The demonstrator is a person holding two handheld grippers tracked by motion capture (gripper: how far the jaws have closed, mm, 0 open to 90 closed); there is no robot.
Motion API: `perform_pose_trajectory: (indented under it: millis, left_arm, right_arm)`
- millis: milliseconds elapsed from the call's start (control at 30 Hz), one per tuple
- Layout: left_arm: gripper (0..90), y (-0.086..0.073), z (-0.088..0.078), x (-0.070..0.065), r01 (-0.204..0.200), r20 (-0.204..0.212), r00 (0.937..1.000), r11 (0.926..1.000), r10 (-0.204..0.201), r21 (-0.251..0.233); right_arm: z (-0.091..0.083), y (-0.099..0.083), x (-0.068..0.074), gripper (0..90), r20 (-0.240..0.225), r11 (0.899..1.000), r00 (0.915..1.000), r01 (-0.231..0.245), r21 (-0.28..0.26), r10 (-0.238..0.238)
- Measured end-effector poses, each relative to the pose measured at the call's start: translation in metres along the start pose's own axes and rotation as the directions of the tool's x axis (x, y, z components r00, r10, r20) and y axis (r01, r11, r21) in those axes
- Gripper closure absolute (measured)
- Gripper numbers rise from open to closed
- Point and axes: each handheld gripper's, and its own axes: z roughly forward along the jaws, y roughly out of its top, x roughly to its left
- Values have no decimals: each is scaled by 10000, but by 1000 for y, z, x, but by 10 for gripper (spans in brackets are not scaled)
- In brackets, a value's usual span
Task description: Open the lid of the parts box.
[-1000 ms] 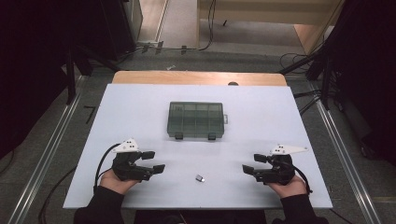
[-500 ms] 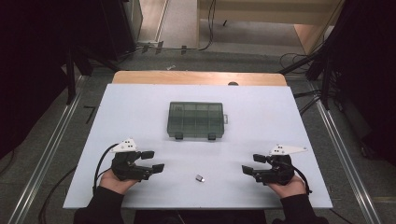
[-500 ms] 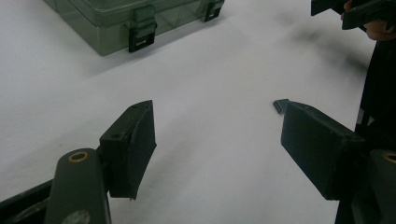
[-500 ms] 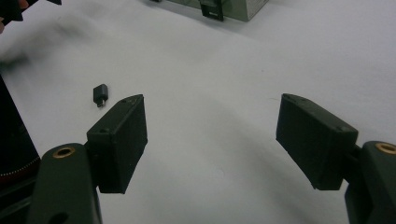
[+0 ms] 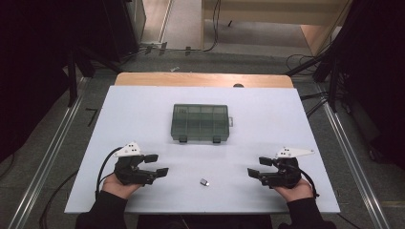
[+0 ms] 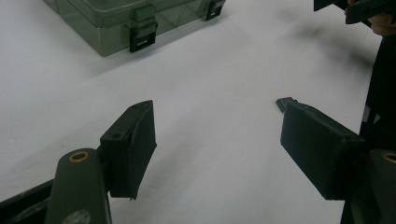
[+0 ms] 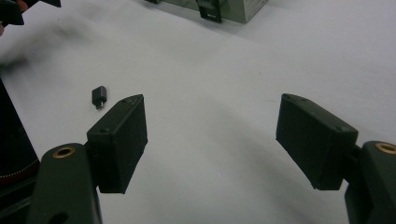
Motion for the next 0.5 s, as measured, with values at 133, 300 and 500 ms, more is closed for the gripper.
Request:
perform_pose_trajectory:
  millis: [133,300,500]
  left_arm:
    - [268,0,0,-1,-20,-3,10000,10000,20,-17]
    - [268,0,1,-1,-26,-13,10000,10000,26,9]
    - [268,0,1,0,8,40,10000,10000,-8,-7]
  right_arm:
    - [0,5,-1,235,22,10000,10000,-12,-51,13]
    - [3,12,-2,236,-20,9999,10000,54,-136,-55]
    - [5,17,-4,237,-50,9999,10000,80,-88,-80]
